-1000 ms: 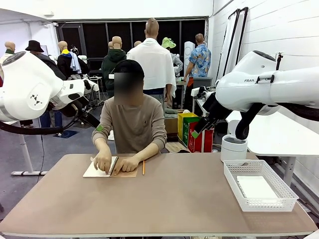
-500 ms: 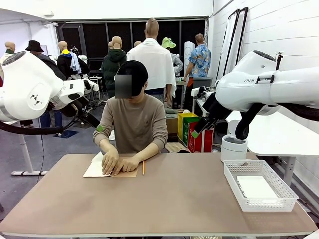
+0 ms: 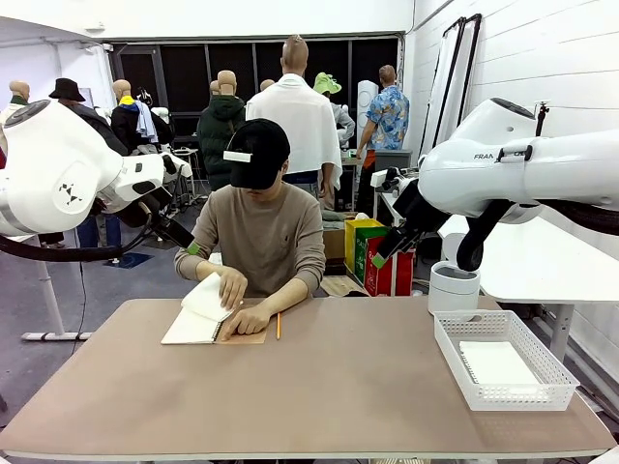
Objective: Sort the paper based on its condition.
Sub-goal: If a person hands you a paper, place it in the Organizing basket , and if it's crumpled, put it in the Trash can.
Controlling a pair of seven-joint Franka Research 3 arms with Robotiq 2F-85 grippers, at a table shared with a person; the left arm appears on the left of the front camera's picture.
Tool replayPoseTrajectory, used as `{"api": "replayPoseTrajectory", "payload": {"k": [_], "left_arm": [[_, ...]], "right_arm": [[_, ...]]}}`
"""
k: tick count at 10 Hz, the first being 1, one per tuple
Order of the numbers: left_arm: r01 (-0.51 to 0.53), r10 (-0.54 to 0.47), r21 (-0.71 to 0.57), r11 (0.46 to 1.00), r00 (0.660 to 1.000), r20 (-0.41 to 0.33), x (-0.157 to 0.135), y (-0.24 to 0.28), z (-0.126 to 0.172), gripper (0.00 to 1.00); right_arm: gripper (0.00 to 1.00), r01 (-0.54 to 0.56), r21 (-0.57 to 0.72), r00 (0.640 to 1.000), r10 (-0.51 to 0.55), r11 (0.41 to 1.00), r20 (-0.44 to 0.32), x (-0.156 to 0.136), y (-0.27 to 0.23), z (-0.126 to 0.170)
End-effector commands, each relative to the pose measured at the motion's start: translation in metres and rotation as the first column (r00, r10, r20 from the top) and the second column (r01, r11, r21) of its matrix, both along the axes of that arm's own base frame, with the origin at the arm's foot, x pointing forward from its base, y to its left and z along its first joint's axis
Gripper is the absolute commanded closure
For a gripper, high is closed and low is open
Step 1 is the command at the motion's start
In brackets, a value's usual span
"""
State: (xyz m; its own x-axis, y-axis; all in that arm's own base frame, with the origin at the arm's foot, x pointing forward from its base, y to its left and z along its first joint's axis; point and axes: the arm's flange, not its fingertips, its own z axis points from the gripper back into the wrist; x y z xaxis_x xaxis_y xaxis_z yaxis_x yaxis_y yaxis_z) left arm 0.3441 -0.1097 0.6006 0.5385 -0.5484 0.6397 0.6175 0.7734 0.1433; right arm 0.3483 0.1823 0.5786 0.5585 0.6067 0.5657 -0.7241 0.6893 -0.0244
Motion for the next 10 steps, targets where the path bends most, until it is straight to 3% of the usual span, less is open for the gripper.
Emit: {"api": "replayPoseTrajectory", "payload": {"k": [1,10], "left_arm": [[0.007,-0.007,-0.009,1.0,1.0,0.007,0.0006,0.001,0.0008,0.0],[0.007,-0.007,-0.009,1.0,1.0,0.007,0.0006,0.001,0.0008,0.0]], "right_arm": [[0.0,0.001,-0.008,1.0,-0.001,1.0,-0.008,-0.0011,0.0006,-0.0008],[0.0,0.001,-0.008,1.0,-0.001,1.0,-0.008,-0.0011,0.0006,-0.0008]]}}
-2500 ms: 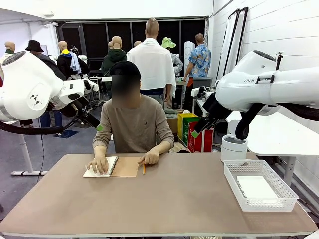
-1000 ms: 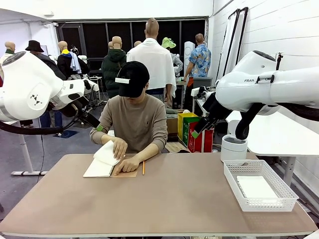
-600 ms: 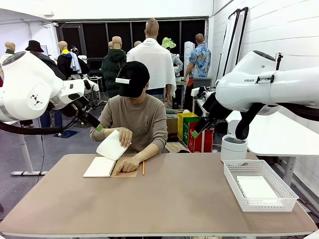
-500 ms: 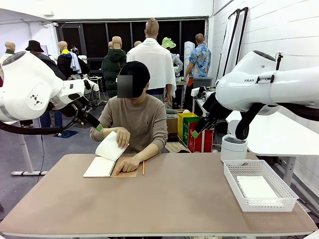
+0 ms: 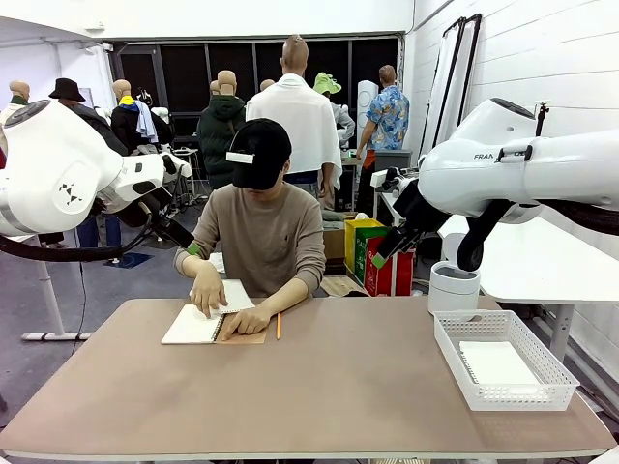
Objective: Sort the paper based on its condition.
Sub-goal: If a person hands you a paper, place it in the Organizing basket , and if it's crumpled, put it in the Trash can.
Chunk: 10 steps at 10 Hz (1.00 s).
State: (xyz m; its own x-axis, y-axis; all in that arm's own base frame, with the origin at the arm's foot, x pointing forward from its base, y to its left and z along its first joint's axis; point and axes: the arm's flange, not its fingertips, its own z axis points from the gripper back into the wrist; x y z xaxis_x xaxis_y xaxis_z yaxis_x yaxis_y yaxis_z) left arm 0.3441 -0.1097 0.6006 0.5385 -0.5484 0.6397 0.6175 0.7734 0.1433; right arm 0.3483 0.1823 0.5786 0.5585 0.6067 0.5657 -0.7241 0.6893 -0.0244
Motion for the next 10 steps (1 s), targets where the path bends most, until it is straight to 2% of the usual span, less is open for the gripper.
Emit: {"api": "replayPoseTrajectory", "payload": {"k": [1,10], "left_arm": [[0.007,-0.007,-0.009,1.0,1.0,0.007,0.0006,0.001,0.0008,0.0],[0.007,-0.007,-0.009,1.0,1.0,0.007,0.0006,0.001,0.0008,0.0]], "right_arm": [[0.0,0.001,-0.008,1.0,-0.001,1.0,-0.008,-0.0011,0.0006,-0.0008],[0.0,0.001,-0.008,1.0,-0.001,1.0,-0.008,-0.0011,0.0006,-0.0008]]}}
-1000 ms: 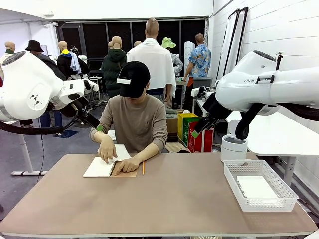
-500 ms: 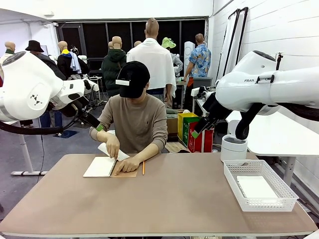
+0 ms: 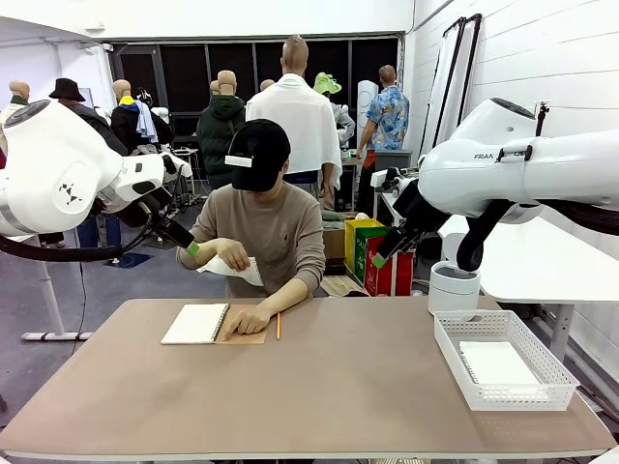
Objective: Sort the paper based on its condition.
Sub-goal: If a person hands you a paper, place it in the Organizing basket , and if it's crumpled, put it in the Trash can.
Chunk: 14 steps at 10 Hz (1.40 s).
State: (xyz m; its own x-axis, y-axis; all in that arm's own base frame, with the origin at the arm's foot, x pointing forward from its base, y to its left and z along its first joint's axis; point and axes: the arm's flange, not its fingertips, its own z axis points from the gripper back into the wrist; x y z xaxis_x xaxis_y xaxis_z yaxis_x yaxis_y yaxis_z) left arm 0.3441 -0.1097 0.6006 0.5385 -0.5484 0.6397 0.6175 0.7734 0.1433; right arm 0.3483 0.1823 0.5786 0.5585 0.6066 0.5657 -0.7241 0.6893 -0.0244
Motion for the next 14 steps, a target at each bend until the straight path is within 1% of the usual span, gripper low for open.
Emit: {"api": "replayPoseTrajectory", "payload": {"k": [1,14], "left_arm": [[0.007,-0.007,-0.009,1.0,1.0,0.007,0.0006,0.001,0.0008,0.0],[0.007,-0.007,-0.009,1.0,1.0,0.007,0.0006,0.001,0.0008,0.0]], "right_arm": [[0.0,0.001,-0.008,1.0,-0.001,1.0,-0.008,-0.0011,0.0006,-0.0008],[0.0,0.001,-0.008,1.0,-0.001,1.0,-0.008,-0.0011,0.0006,-0.0008]]}}
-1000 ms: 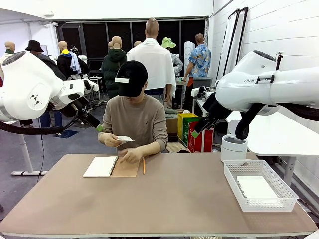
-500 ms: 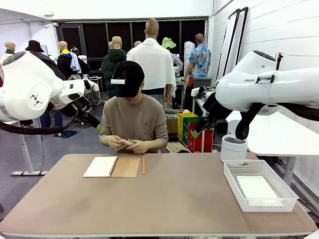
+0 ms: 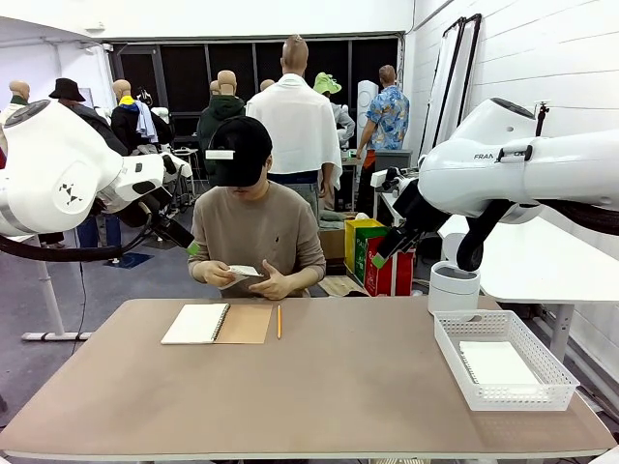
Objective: Sort the paper based on its condition.
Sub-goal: If a person hands you a paper, place it in the Organizing basket , and if it's crumpled, put it in the Trash can.
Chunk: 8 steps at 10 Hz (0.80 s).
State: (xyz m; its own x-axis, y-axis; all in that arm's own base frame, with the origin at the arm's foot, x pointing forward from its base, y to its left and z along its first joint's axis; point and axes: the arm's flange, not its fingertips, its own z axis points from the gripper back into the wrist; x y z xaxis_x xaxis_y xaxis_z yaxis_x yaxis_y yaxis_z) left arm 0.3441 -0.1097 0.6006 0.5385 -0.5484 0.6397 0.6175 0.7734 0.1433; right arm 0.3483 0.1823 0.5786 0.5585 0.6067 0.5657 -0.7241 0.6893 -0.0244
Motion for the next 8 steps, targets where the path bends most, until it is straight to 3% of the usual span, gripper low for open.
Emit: {"api": "replayPoseTrajectory", "payload": {"k": [1,8], "left_arm": [[0.007,-0.007,-0.009,1.0,1.0,0.007,0.0006,0.001,0.0008,0.0],[0.007,-0.007,-0.009,1.0,1.0,0.007,0.0006,0.001,0.0008,0.0]], "right_arm": [[0.0,0.001,-0.008,1.0,-0.001,1.0,-0.008,-0.0011,0.0006,-0.0008],[0.0,0.001,-0.008,1.0,-0.001,1.0,-0.008,-0.0011,0.0006,-0.0008]]}}
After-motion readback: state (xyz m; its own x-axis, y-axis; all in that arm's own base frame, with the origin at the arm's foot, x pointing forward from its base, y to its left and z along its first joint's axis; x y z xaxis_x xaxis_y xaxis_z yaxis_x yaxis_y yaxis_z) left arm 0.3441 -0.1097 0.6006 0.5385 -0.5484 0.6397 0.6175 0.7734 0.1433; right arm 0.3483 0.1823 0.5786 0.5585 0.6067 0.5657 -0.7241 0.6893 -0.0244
